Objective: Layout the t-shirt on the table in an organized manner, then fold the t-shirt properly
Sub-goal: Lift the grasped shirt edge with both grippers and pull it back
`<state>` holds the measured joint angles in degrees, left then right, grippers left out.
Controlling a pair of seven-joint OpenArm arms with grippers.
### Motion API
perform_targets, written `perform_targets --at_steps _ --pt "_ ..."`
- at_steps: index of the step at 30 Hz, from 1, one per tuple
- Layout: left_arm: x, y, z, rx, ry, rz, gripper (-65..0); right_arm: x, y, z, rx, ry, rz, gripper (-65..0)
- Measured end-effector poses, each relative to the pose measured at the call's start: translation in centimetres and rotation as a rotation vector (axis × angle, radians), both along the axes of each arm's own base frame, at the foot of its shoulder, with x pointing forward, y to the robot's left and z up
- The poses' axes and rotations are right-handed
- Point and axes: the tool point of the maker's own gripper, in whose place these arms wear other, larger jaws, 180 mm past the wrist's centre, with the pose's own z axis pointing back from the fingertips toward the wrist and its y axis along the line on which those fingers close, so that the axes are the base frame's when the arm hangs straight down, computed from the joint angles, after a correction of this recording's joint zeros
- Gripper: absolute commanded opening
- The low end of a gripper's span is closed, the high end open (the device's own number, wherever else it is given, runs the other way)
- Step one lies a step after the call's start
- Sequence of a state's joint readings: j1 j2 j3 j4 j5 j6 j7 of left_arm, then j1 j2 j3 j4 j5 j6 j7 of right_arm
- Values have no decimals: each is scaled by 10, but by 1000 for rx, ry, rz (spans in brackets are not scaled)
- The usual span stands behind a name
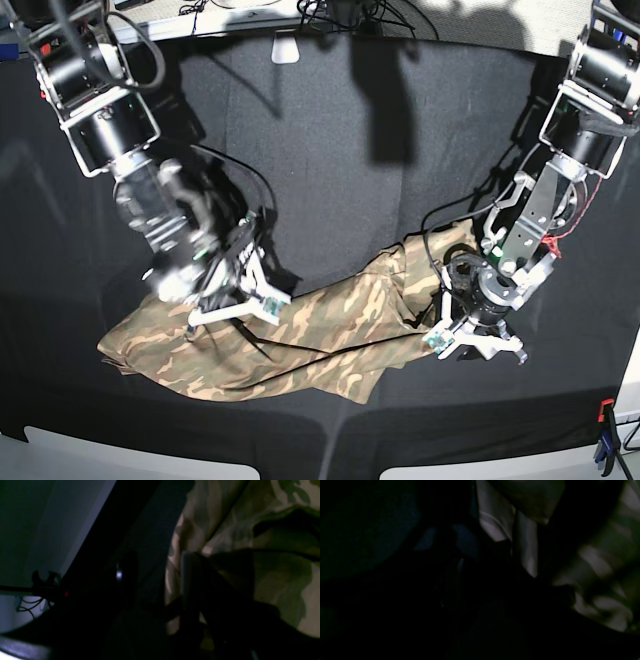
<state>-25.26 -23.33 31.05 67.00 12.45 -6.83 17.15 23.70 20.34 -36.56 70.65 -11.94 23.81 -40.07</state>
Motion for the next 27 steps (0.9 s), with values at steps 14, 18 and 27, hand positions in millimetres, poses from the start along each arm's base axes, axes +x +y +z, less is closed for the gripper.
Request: perform_targets --at_steps 14,18,27 --pt "0 0 -1 1 1 0 -392 27 10 -6 -94 -125 -38 -430" --pt "-2 0 -2 -1 4 2 -392 27 9 -9 -89 -121 -41 -466" --pt "-2 0 -3 0 6 0 -392 27 10 -10 -85 -129 -88 -650"
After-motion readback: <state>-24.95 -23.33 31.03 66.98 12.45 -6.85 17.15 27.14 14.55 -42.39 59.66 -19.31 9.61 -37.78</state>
